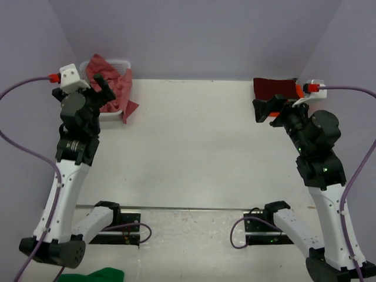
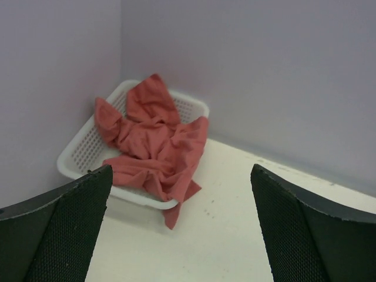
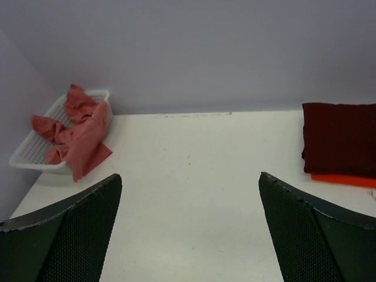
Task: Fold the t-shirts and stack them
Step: Grab crumpled tshirt from bin with the left arm
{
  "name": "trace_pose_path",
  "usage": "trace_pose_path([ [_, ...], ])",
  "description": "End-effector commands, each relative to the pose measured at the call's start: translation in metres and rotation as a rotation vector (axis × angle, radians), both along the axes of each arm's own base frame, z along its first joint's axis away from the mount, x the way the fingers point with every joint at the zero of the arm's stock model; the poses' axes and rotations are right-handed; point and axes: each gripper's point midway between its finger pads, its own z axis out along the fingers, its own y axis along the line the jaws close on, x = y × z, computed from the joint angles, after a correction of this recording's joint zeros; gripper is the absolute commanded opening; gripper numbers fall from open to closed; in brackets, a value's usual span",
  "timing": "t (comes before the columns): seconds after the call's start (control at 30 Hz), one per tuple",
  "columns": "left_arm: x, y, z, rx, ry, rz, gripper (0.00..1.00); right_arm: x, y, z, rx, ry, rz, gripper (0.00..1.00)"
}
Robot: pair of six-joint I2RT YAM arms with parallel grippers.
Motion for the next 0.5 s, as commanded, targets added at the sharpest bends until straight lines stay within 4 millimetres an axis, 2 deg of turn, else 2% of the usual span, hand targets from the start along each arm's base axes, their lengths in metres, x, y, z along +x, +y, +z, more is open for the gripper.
trace_pose_path([
  [0.0, 0.045, 0.024, -0.022, 0.085, 0.169, 0.139, 1.00, 0.000, 0.007, -0.003, 0.014, 0.078, 0.024, 0.99],
  [0.03, 0.057, 0.032, -0.037, 0.089, 0.255, 0.146, 1.00, -0.002, 0.011, -0.006, 0.011, 0.092, 0.044, 0.99],
  [0.07, 0.067, 0.036, -0.010, 0.065, 0.228, 0.160, 1.00, -0.008, 0.019, -0.008, 0.010, 0.089, 0.073, 0.99],
  [0.1, 0.095, 0.036, -0.038, 0.058, 0.313, 0.156, 0.97, -0.012, 0.022, -0.008, 0.006, 0.082, 0.089, 0.99],
  [0.13, 0.105, 0.044, -0.048, 0.051, 0.365, 0.169, 0.94, -0.015, 0.024, -0.007, 0.009, 0.067, 0.103, 0.99],
  [0.17, 0.126, 0.052, -0.055, 0.037, 0.411, 0.195, 0.92, -0.022, 0.026, -0.010, 0.010, 0.059, 0.111, 0.99],
  [0.2, 0.139, 0.052, -0.055, 0.037, 0.412, 0.195, 0.92, -0.023, 0.027, -0.011, 0.003, 0.057, 0.114, 0.99],
  [0.23, 0.148, 0.054, -0.065, 0.033, 0.454, 0.190, 0.92, -0.025, 0.026, -0.016, -0.005, 0.077, 0.106, 0.99],
  [0.27, 0.172, 0.053, -0.072, 0.036, 0.476, 0.181, 0.92, -0.026, 0.028, -0.021, -0.006, 0.094, 0.101, 0.99],
  [0.33, 0.185, 0.077, -0.091, 0.024, 0.539, 0.224, 0.90, -0.024, 0.035, -0.033, -0.020, 0.144, 0.106, 0.99],
  [0.37, 0.194, 0.081, -0.076, 0.017, 0.511, 0.225, 0.90, -0.023, 0.037, -0.036, -0.020, 0.164, 0.104, 0.99],
  [0.4, 0.212, 0.085, -0.111, 0.015, 0.584, 0.218, 0.89, -0.022, 0.040, -0.042, -0.025, 0.188, 0.106, 0.99],
  [0.43, 0.215, 0.093, -0.119, 0.016, 0.611, 0.229, 0.89, -0.019, 0.041, -0.051, -0.042, 0.222, 0.095, 0.99],
  [0.47, 0.228, 0.096, -0.133, 0.017, 0.628, 0.225, 0.90, -0.017, 0.040, -0.055, -0.043, 0.235, 0.082, 0.99],
])
